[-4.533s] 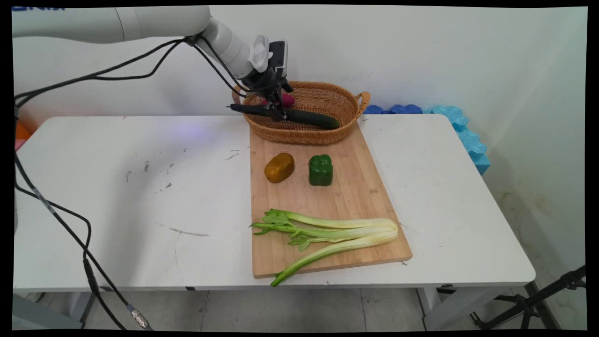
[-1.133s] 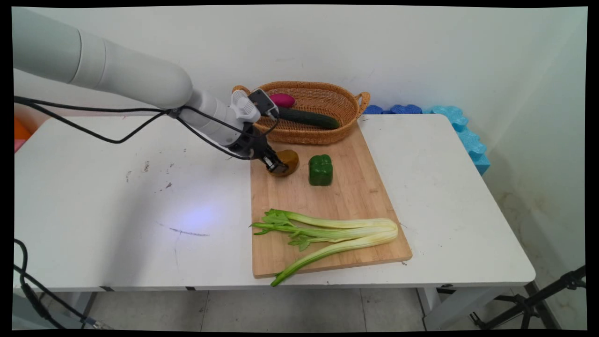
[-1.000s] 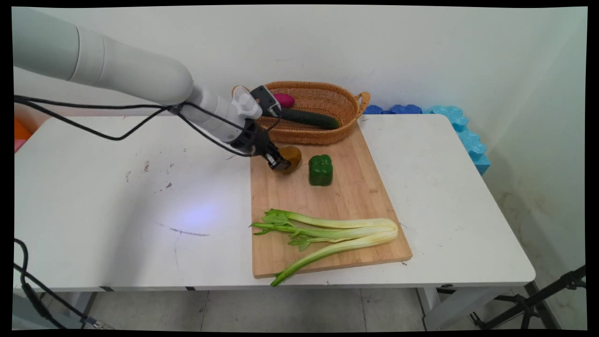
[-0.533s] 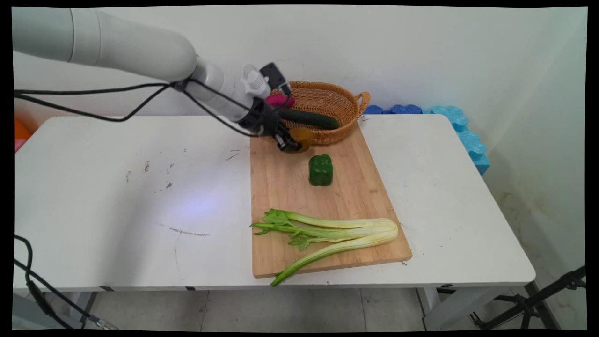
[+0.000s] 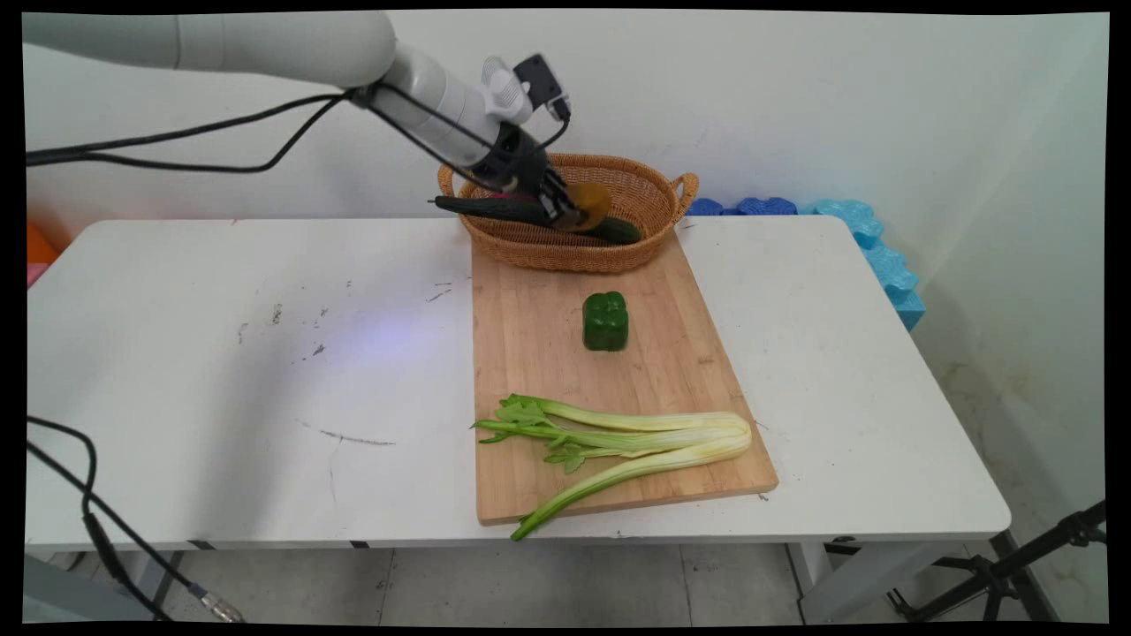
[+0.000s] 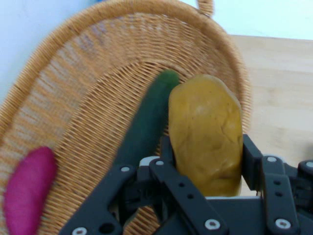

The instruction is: Place the picked object in the vegetable basket

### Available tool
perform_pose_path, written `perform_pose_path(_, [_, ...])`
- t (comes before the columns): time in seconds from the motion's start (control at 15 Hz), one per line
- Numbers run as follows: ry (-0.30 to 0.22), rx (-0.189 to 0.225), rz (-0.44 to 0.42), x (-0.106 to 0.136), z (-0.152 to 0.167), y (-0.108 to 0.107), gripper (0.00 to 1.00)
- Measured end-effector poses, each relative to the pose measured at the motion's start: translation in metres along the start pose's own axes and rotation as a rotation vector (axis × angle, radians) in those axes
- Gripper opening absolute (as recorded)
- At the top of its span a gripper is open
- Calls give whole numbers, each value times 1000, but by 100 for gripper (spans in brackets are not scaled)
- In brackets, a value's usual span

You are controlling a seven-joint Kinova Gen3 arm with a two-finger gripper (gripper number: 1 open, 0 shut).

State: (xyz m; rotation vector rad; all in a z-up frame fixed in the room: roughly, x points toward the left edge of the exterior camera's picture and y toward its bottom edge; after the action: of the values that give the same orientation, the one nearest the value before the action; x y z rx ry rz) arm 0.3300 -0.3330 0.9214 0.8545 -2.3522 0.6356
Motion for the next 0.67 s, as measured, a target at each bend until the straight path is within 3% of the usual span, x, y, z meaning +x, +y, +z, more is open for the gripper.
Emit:
perform_pose_path(0.4, [1, 41, 74, 19, 31, -50, 0])
perform_pose_path(0.67, [-6, 45, 101, 23, 60, -76, 0])
